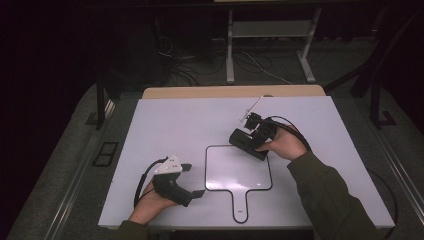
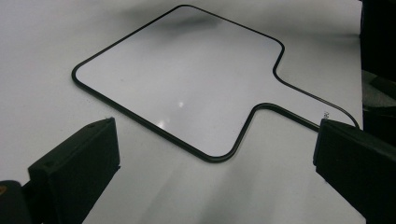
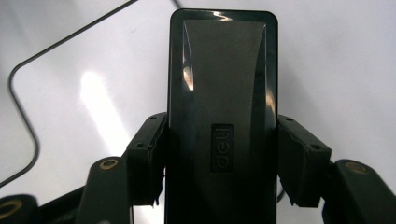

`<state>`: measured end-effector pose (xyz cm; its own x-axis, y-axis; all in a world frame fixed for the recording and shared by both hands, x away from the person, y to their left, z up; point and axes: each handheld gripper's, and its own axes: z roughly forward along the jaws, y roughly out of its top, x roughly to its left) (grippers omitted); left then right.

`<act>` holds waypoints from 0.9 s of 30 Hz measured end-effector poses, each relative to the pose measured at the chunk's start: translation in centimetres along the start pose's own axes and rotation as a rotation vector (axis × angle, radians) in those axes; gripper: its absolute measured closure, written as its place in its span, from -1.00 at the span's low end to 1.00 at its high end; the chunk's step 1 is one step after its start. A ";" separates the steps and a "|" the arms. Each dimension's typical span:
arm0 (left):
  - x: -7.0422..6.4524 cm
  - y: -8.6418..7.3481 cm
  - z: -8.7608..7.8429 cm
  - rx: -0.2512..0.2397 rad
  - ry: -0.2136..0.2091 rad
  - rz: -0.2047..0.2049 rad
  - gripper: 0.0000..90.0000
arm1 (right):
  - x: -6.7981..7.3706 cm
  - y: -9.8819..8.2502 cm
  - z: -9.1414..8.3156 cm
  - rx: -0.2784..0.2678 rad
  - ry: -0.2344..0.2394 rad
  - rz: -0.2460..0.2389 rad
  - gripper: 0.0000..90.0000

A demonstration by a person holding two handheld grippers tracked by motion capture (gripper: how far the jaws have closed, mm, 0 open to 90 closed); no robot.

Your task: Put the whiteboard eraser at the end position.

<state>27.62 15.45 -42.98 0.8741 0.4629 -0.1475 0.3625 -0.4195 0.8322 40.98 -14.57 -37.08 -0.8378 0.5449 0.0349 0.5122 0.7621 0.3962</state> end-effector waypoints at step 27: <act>0.3 -0.1 -0.2 -0.016 -0.007 0.006 -1.00 | -7.1 6.1 4.7 0.030 -0.033 0.091 -0.14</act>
<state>27.77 15.74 -43.02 0.8785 0.4551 -0.1456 0.3518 -0.4097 0.8417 50.98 -12.12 -39.21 -0.7809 0.6234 0.0390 0.5920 0.7187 0.3647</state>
